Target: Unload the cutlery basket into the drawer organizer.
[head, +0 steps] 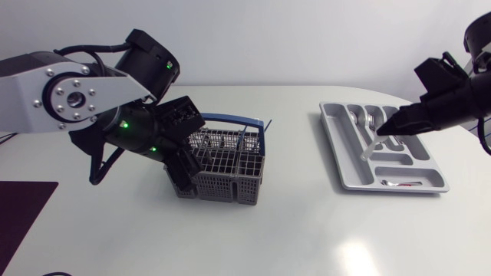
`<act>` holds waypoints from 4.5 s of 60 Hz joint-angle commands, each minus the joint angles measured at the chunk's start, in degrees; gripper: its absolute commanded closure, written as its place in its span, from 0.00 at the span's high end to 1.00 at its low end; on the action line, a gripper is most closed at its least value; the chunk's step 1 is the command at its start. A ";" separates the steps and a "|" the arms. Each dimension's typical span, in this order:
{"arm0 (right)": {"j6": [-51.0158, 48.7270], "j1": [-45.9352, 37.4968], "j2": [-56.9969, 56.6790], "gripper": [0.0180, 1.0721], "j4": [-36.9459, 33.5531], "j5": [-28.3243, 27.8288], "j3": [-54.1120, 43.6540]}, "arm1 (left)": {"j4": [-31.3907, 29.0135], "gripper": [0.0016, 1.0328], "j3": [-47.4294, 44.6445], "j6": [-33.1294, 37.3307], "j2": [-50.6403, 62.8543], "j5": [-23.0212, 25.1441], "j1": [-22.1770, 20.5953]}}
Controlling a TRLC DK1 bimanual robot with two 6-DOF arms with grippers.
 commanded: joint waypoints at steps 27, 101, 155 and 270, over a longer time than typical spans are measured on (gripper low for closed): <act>-11.86 -11.90 6.30 0.09 17.20 16.26 -12.22 | 0.18 0.65 -1.54 -0.51 -1.06 0.64 0.91; -5.09 1.20 1.99 0.61 21.16 14.23 -15.03 | -0.18 0.65 -3.21 0.46 -3.70 0.64 2.49; 24.62 44.26 10.61 0.61 22.04 12.39 0.35 | 5.01 0.69 -16.31 12.41 -13.98 10.22 9.26; 32.97 58.59 32.23 0.09 28.01 28.74 14.50 | 14.06 0.78 -22.46 17.51 -13.37 16.28 14.36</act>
